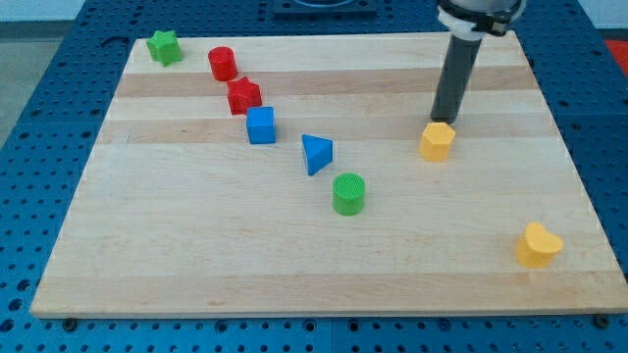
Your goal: Push yellow hexagon slightly left and down
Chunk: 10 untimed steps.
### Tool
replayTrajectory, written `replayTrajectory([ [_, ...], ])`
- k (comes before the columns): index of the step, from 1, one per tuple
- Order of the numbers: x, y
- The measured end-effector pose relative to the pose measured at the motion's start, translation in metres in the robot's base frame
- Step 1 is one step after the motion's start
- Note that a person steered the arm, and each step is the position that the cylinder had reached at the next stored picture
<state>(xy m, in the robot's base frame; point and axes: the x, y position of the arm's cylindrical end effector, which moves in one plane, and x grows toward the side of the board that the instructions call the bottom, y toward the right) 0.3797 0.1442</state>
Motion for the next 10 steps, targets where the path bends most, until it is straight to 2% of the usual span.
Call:
replayTrajectory([
  [1,0.034,-0.008],
  [2,0.046,-0.004],
  [3,0.022,0.000],
  [4,0.033,-0.001],
  [6,0.101,-0.012],
  [8,0.076,-0.008],
  [10,0.097,-0.008],
])
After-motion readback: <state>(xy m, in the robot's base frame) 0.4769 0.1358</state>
